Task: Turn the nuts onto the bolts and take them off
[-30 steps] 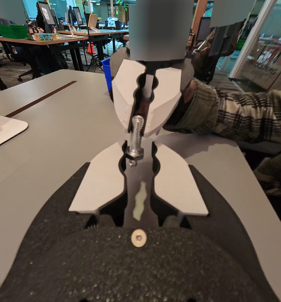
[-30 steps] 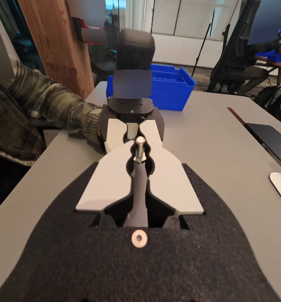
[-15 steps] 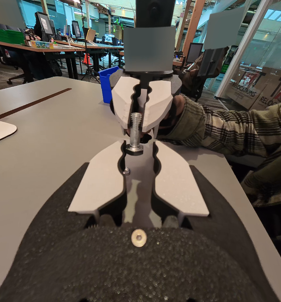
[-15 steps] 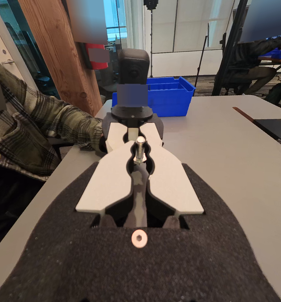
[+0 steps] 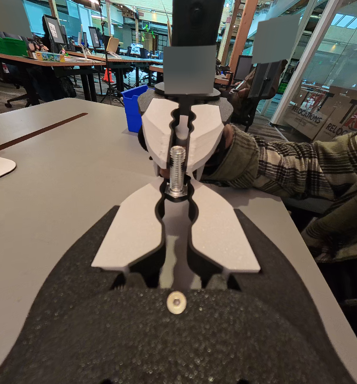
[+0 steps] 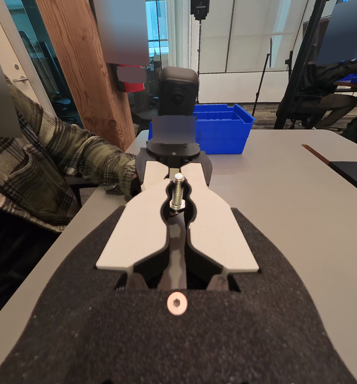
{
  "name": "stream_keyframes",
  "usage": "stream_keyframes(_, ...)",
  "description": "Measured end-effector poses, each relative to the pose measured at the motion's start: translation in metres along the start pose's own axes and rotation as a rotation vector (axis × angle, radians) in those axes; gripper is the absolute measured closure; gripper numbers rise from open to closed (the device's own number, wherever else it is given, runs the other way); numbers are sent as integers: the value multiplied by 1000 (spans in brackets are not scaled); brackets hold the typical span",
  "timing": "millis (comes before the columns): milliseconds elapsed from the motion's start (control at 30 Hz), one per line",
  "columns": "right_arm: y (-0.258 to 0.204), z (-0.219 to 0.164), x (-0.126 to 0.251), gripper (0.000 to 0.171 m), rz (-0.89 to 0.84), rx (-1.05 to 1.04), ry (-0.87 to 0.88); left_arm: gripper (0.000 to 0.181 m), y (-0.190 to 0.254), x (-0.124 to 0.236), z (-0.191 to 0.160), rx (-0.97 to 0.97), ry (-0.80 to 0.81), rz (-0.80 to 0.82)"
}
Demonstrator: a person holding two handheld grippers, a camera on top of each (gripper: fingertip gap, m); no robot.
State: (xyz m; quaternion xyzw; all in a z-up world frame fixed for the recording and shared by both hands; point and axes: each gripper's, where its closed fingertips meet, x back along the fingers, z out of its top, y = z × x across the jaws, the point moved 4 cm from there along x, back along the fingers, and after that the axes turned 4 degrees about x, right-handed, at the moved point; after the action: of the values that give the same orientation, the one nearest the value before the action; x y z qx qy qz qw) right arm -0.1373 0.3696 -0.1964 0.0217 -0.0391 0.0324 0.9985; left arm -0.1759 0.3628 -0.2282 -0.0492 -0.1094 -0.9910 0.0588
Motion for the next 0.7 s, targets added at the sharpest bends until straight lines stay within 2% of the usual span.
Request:
stream_keyframes(167,1,3,-1,163,-7,-6,50,163,-1,0,1,15,13,-2)
stream_keyframes(500,-2,2,-1,163,14,0,38,166,1,-2,-1,2,1,5)
stream_keyframes(700,-3,2,-2,163,29,-8,43,161,4,-3,0,-13,13,2)
